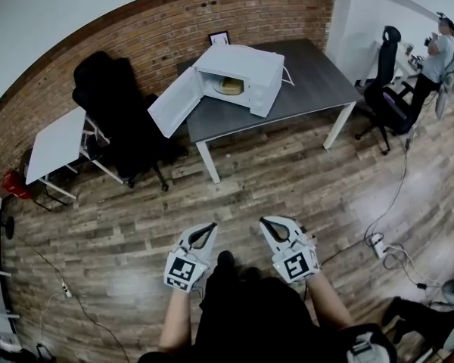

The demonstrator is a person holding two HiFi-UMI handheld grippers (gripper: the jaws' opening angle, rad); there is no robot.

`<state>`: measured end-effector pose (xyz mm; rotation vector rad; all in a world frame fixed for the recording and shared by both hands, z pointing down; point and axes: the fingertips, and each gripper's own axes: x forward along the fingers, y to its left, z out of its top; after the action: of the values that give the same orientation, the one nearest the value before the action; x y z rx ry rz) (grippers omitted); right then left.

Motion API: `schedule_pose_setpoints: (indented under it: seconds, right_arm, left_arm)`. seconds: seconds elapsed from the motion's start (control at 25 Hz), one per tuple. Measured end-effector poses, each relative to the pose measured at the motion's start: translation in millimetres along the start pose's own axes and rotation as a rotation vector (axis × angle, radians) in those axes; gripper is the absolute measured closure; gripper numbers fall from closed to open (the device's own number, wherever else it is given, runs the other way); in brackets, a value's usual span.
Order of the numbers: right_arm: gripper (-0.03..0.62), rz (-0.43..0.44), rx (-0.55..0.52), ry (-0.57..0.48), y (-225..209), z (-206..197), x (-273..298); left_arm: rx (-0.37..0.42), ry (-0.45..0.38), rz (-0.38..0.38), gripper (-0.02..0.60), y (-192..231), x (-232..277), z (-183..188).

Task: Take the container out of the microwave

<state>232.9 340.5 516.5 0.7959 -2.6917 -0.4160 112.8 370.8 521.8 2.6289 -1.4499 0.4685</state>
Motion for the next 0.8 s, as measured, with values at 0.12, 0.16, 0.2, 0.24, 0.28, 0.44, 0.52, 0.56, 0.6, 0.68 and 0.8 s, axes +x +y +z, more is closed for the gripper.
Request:
schedule_pose_setpoints:
  seconds: [0.12,0.16,0.2,0.24,0.28,0.44,0.52,0.56,0.6,0.68,0.8]
  right_arm:
    - [0.594,0.006,0.011,0.006,2,-1,9]
    - [0.594,0.003,0.012,0.008,1,0,14]
    - [0.594,-0.001,0.006,0.01,0,0,19]
    - [0.594,-0.006,-0.001,0.013,-2,2,24]
    - [0.594,-0.01,-0.002,0.016,-3,3,29]
    - [0.594,-0.011,0.001,0.03,-5,7,49]
    - [0.594,-0.014,0.011,0.032,-7,7,60]
    - [0.594,-0.016,0.012,0.035,-9,7,65]
    - [0.594,-0.017,0.007,0.038,-11,6,71]
    - [0.594,-0.02,-0.005,0.041,-13,8,83]
    - [0.594,-0.021,-0.005,0.046,-15,11,102]
  left_arm:
    - [-0.001,-0.001,-0.015,0.578,4,2,1]
    - [0.0,0.0,-0.018,0.578,8,3,0]
    - [0.003,0.0,-0.019,0.578,14,4,0]
    - [0.005,-0.001,-0.021,0.578,19,5,0]
    - [0.004,-0.004,-0.024,0.578,25,5,0]
    - [0.002,-0.006,-0.023,0.578,54,8,3]
    - [0.014,-0.009,-0.03,0.578,67,13,8]
    - [0.019,-0.013,-0.035,0.578,73,15,10]
    - [0.02,-0.018,-0.039,0.578,78,18,12]
    - [0.018,-0.024,-0.048,0.578,90,23,14]
    - [0.014,-0.019,-0.062,0.578,106,30,11]
